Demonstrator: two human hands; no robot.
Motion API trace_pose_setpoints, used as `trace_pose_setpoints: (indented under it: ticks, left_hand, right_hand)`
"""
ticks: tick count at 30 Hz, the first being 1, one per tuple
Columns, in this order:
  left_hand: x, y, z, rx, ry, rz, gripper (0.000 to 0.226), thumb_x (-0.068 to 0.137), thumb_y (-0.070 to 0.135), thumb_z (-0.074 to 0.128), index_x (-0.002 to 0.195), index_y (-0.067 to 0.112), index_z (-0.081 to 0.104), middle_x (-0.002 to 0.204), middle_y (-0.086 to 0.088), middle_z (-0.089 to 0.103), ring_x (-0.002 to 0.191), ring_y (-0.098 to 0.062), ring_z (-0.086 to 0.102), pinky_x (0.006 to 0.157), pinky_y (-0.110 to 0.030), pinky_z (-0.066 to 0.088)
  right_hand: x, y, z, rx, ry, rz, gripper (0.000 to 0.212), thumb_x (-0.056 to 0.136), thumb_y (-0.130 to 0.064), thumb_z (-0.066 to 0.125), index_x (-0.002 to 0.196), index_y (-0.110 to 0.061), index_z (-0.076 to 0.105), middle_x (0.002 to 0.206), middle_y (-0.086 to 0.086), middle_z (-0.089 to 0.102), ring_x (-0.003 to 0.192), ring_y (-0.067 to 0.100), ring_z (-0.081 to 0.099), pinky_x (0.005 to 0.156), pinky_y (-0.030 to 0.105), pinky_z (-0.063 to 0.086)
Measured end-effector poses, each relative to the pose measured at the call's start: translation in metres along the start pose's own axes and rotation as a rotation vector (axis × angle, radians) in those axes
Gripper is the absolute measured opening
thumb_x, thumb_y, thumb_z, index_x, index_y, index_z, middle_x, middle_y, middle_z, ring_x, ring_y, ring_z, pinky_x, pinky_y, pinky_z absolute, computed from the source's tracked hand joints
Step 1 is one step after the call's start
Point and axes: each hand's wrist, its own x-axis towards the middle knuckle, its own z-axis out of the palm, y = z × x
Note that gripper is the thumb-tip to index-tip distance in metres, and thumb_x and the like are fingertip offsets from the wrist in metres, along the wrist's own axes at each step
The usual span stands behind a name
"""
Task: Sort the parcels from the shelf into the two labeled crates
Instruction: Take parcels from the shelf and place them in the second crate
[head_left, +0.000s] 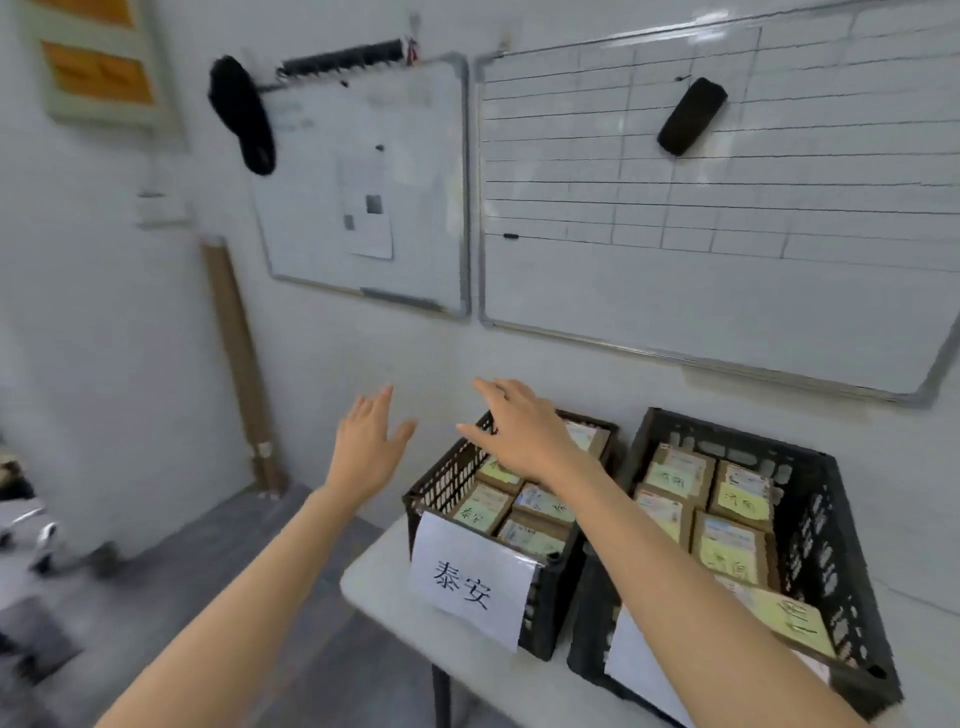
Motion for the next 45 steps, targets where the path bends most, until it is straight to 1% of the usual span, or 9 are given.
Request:
trace_pose_setpoints:
  ticks: [6,11,13,16,20,26,32,39,45]
  left_hand:
    - [-0.091,-0.075,-0.115,0.17,0.165,-0.173,0.066,0.1,0.044,0.043,0.155,0.021,0.016,0.161,0.003,0.018,0.15,-0.022,0.007,0.12,-0.043,0.005]
    - [-0.195,-0.131,-0.216,0.282,0.283,-0.352,0.068,0.099,0.047,0.044,0.155,0.022,0.016,0.159,-0.002,0.025,0.148,-0.021,0.019,0.121,-0.042,0.006]
    - [-0.247,-0.153,-0.258,0.305,0.318,-0.454,0.069,0.099,0.049,0.044,0.156,0.024,0.014,0.156,-0.005,0.031,0.144,-0.024,0.027,0.119,-0.039,0.006]
    - [-0.332,-0.181,-0.319,0.383,0.397,-0.56,0.07,0.098,0.054,0.04,0.156,0.024,0.013,0.157,-0.004,0.031,0.145,-0.02,0.026,0.12,-0.038,0.005]
    - [-0.446,-0.208,-0.395,0.449,0.468,-0.706,0.07,0.098,0.056,0.039,0.155,0.024,0.014,0.156,-0.005,0.032,0.144,-0.02,0.027,0.12,-0.037,0.004]
    - [-0.598,-0.235,-0.499,0.521,0.572,-0.889,0.07,0.098,0.054,0.041,0.155,0.023,0.016,0.153,-0.006,0.038,0.142,-0.024,0.031,0.119,-0.04,0.006]
    - [-0.718,-0.25,-0.574,0.602,0.683,-1.03,0.071,0.098,0.053,0.042,0.155,0.021,0.017,0.155,-0.005,0.036,0.143,-0.021,0.031,0.121,-0.043,0.008]
    - [-0.829,-0.267,-0.626,0.579,0.862,-1.175,0.072,0.097,0.052,0.044,0.155,0.02,0.016,0.156,-0.002,0.032,0.141,-0.02,0.035,0.121,-0.047,0.008]
    - [-0.901,-0.301,-0.669,0.569,0.96,-1.277,0.074,0.097,0.051,0.047,0.156,0.019,0.014,0.158,-0.003,0.028,0.146,-0.02,0.023,0.119,-0.042,0.006]
  right_hand:
    - [0.01,-0.137,0.039,0.112,-0.05,-0.259,0.073,0.098,-0.056,0.044,0.157,-0.026,0.014,0.162,0.004,0.021,0.151,0.023,0.012,0.118,0.041,0.018]
    - [-0.013,-0.282,0.079,0.24,-0.137,-0.506,0.075,0.097,-0.056,0.046,0.157,-0.024,0.015,0.163,0.004,0.02,0.151,0.023,0.012,0.12,0.042,0.019]
    - [-0.036,-0.345,0.093,0.28,-0.167,-0.616,0.075,0.097,-0.057,0.045,0.157,-0.025,0.014,0.163,0.002,0.02,0.151,0.022,0.012,0.118,0.042,0.02]
    - [-0.081,-0.435,0.109,0.353,-0.242,-0.754,0.074,0.097,-0.058,0.043,0.157,-0.025,0.014,0.163,0.0,0.02,0.151,0.02,0.011,0.117,0.043,0.02]
    - [-0.148,-0.547,0.123,0.395,-0.298,-0.882,0.072,0.098,-0.057,0.043,0.156,-0.023,0.018,0.161,0.002,0.025,0.149,0.022,0.019,0.118,0.043,0.024]
    - [-0.247,-0.694,0.141,0.453,-0.316,-1.065,0.068,0.098,-0.056,0.044,0.154,-0.022,0.026,0.157,0.002,0.032,0.145,0.021,0.025,0.115,0.038,0.027]
    - [-0.329,-0.815,0.152,0.486,-0.364,-1.22,0.066,0.098,-0.055,0.043,0.153,-0.023,0.027,0.155,0.001,0.034,0.144,0.02,0.027,0.113,0.039,0.028]
    - [-0.407,-0.934,0.165,0.503,-0.417,-1.405,0.067,0.098,-0.056,0.042,0.154,-0.023,0.024,0.156,0.002,0.031,0.146,0.021,0.024,0.114,0.041,0.028]
    - [-0.457,-1.034,0.188,0.547,-0.465,-1.5,0.067,0.097,-0.057,0.044,0.154,-0.025,0.025,0.156,0.002,0.033,0.147,0.022,0.024,0.114,0.044,0.029]
